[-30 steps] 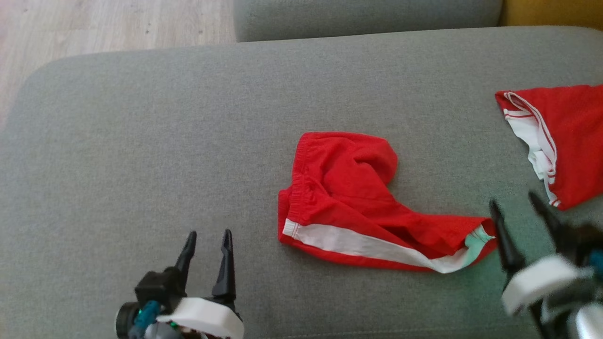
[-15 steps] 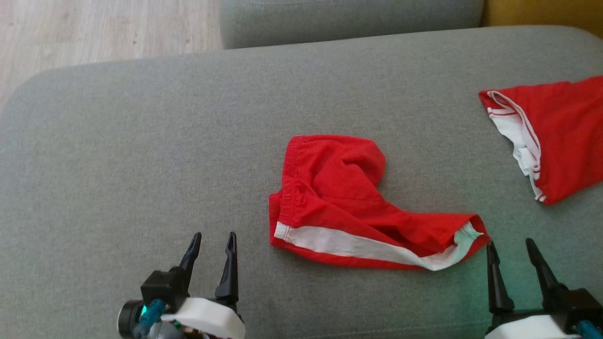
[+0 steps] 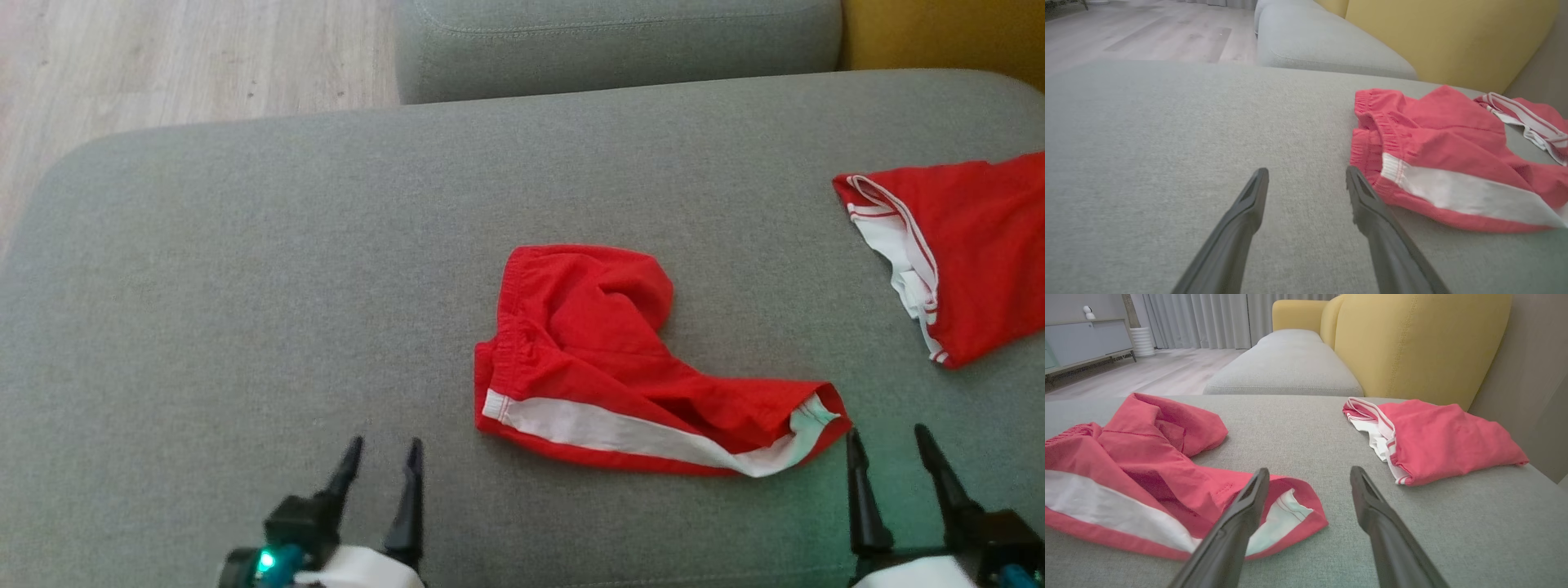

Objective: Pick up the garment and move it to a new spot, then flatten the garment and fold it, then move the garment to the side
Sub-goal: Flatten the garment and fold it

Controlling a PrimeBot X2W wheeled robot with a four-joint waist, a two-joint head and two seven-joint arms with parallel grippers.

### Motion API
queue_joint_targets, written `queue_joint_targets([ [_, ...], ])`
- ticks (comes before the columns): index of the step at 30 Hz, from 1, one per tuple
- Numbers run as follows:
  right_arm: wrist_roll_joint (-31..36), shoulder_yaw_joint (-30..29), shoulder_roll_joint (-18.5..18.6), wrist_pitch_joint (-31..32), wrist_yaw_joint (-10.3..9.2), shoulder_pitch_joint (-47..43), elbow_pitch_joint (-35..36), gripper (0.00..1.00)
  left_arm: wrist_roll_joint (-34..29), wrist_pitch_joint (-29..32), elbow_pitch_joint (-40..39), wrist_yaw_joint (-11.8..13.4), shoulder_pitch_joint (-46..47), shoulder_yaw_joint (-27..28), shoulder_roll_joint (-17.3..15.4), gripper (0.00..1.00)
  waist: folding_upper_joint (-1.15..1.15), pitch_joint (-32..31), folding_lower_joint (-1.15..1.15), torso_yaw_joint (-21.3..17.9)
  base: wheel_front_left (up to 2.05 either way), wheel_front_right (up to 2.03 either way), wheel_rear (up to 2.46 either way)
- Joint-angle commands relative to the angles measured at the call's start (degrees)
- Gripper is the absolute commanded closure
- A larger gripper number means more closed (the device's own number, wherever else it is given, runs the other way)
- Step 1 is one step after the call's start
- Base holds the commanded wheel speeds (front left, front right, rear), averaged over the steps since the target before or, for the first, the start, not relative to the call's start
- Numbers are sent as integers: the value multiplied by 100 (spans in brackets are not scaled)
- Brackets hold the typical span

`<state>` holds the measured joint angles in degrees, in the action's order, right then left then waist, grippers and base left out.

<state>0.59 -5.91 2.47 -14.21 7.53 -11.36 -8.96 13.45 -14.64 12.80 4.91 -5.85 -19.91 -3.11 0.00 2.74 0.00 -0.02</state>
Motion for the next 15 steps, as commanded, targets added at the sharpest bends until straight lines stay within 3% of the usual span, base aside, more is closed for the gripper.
queue_joint_targets([
  [1, 67, 140, 70, -78, -4, 156, 105, 0, -36, -36, -91, -31, 189, 82, 24, 0, 0, 6, 0, -2, 0, 0, 0],
  [7, 71, 384, 383, 423, -4, 422, 161, 0, 31, 641, 46, -171, 639, -419, 24, 0, 0, 155, 0, -68, 0, 0, 0],
  [15, -205, 1020, 1128, 2220, -4, 819, 542, 0, 53, 1686, -6, -144, 1128, -733, 24, 0, 0, 499, 0, -234, 0, 0, 0],
])
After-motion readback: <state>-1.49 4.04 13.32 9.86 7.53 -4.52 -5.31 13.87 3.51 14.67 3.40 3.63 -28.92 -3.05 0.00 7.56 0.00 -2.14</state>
